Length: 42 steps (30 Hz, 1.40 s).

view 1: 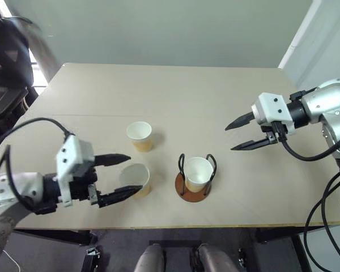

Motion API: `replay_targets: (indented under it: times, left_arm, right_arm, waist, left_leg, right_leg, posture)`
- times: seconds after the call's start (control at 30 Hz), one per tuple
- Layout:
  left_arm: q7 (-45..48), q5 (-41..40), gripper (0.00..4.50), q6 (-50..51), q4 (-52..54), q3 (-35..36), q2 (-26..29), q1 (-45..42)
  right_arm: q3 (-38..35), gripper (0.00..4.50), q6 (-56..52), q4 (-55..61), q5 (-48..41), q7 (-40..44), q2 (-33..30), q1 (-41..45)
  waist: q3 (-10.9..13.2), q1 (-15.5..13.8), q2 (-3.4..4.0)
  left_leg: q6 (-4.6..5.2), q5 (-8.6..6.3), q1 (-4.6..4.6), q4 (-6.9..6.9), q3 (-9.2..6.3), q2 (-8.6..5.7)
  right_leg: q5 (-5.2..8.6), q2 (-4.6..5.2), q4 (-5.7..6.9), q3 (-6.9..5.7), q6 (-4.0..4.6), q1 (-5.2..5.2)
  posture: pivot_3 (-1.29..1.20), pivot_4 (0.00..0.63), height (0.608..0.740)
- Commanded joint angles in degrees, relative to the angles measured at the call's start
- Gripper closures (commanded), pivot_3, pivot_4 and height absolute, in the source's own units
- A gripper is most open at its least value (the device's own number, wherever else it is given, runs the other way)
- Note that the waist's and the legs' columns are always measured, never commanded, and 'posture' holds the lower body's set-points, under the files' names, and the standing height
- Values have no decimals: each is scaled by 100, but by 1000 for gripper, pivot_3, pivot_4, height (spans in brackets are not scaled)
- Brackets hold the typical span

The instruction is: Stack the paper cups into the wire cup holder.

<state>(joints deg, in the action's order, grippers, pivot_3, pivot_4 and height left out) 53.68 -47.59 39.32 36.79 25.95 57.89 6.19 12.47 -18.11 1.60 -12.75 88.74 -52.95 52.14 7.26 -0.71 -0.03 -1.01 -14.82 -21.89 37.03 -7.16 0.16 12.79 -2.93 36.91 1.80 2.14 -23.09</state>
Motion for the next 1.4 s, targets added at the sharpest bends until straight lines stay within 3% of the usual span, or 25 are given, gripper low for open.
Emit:
replay_targets:
  times: [0.03,0.23,0.53,0.63,0.73,1.0,1.4]
  left_arm:
    - [185,500,0,-417,-45,-523,59,-176]
    - [444,621,0,-466,-159,-1234,52,-721]
    - [946,1369,0,-995,-825,-1597,234,-908]
    - [997,1470,0,-1080,-974,-1792,132,-1055]
    - [1107,1644,0,-1213,-1131,-2042,73,-1196]
    - [1360,2046,0,-1553,-1574,-2449,-41,-1573]
    - [1681,2480,0,-1890,-2185,-2826,-179,-1843]
  right_arm:
    - [-352,1848,-101,75,-242,98,-169,154]
    - [-604,1848,-307,360,-515,194,-531,-168]
    - [-1039,1848,-823,905,-871,-41,-880,-671]
    - [-1456,1848,-1212,1019,-1343,103,-1157,-975]
    - [-2360,1848,-1917,1358,-2259,236,-1440,-1649]
    - [-3687,1848,-2969,2283,-3371,-528,-1395,-2948]
    - [-4070,1848,-3108,2737,-3909,-1163,-1550,-3243]
  waist:
    - [0,-23,0]
    - [-1,-75,-2]
    - [0,-40,0]
    - [0,-75,0]
    - [-2,-127,-3]
    - [-2,-77,-4]
    - [-2,-41,-4]
  left_leg:
    - [0,1,0,0,-1,-1]
    - [-2,-1,-7,4,-1,-4]
    - [-14,-10,-2,-3,0,0]
    - [-12,-10,-6,2,0,-2]
    - [-8,-9,-13,4,-1,-7]
    - [-59,16,-12,3,9,-12]
    - [-2,-7,-3,12,4,-21]
  right_leg:
    - [0,0,0,0,0,1]
    - [0,0,-4,-1,1,1]
    - [1,0,0,-1,0,-1]
    - [2,0,-4,1,-3,1]
    - [10,1,-11,3,-17,4]
    - [46,0,-9,14,-33,24]
    - [59,0,-8,24,-58,27]
  posture:
    - [0,150,740]
    - [0,150,740]
    - [0,150,740]
    - [0,150,740]
    - [0,150,740]
    - [0,150,740]
    - [0,150,740]
